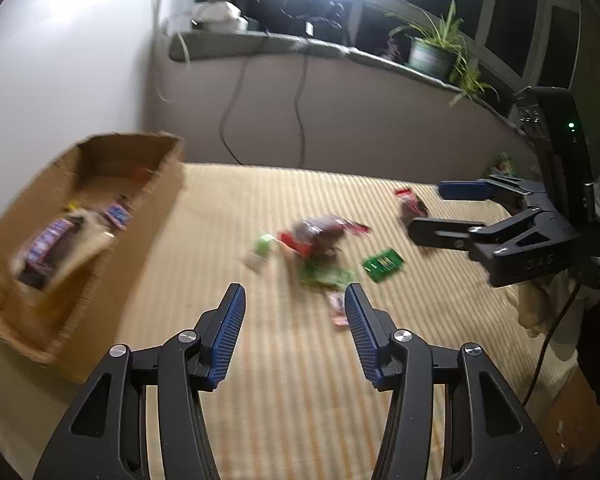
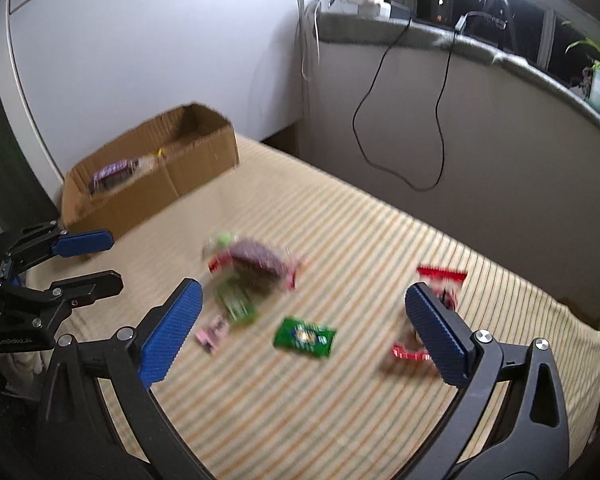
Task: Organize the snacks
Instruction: 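Grasp the pink candy with the left gripper while the right gripper grasps the green candy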
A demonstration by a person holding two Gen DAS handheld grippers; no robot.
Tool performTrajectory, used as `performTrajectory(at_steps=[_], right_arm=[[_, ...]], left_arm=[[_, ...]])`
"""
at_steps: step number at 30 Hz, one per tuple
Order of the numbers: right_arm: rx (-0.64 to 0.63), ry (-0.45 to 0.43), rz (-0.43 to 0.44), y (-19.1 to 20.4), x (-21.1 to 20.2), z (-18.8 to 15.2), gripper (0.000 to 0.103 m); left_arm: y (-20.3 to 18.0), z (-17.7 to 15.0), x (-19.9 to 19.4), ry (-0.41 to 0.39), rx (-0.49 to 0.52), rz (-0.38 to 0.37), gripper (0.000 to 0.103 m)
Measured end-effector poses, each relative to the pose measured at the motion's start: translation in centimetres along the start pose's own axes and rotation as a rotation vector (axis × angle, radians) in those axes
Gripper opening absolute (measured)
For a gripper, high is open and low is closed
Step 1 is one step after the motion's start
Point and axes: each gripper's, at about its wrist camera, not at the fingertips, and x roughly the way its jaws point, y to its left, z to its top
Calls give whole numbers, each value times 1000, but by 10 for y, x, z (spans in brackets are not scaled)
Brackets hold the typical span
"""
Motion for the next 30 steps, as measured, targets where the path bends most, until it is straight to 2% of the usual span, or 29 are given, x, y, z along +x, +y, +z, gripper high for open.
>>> performTrajectory(at_steps=[2,5,6,11,22,28,30], right_arm=[[-20,28,15,-2,6,-8,93],[-69,79,18,-2,14,-18,79],[-85,92,19,-1,16,-21,74],[-185,158,34,4,32,-31,63],[-307,213,37,13,54,-31,52],[-305,219,59,10,59,-30,50],[-297,219,70,8,60,-30,50]], left_arm=[[-6,-4,9,29,5,-21,39],[-13,-7,21,64,8,-41,31],[-16,-8,24,71,8,-46,31],[-27,-10,43,118,18,-57,27],[-41,-6,61,158,63,-24,27],[-47,-5,71,168,98,9,27],[-49,-5,73,166,120,27,22]])
